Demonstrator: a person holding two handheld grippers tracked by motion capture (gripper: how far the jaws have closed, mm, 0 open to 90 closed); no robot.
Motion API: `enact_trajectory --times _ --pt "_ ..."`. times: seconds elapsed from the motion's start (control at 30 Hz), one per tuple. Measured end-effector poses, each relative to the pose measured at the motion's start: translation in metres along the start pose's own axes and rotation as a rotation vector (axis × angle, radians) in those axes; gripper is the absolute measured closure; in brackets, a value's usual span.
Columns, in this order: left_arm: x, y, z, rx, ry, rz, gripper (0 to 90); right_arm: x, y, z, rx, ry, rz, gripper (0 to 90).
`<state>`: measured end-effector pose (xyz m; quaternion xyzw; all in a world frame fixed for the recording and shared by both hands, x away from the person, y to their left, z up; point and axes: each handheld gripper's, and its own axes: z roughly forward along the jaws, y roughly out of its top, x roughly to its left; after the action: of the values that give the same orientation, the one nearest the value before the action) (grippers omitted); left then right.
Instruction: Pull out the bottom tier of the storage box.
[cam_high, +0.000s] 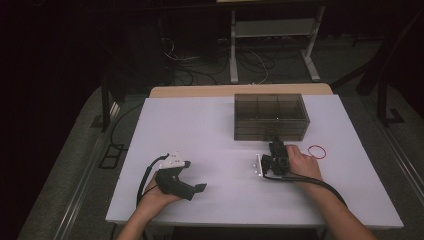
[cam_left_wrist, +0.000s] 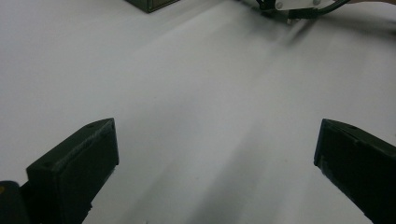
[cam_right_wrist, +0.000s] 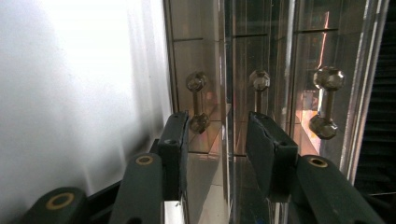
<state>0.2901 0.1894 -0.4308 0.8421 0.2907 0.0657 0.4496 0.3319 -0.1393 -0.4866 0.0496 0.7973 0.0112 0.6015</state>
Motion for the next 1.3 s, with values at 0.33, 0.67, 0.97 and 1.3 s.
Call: enact_trajectory --times 0.33,0.67,0.97,1.3 --pt "0.0 0.0 0.0 -0.001 0.0 0.001 0.0 0.003 0.0 0.004 0.01 0.019 -0.006 64.9" --pt "0.0 0.0 0.001 0.001 -0.001 0.003 0.0 0.005 -0.001 0.009 0.003 0.008 -0.016 69.6" --pt "-0.001 0.0 0.001 0.001 -0.001 0.0 0.0 0.008 -0.002 0.015 0.007 0.01 -0.026 74.0" --pt "-0.001 0.0 0.001 0.0 0.0 -0.001 0.0 0.011 -0.001 0.018 0.0 -0.01 -0.045 77.0"
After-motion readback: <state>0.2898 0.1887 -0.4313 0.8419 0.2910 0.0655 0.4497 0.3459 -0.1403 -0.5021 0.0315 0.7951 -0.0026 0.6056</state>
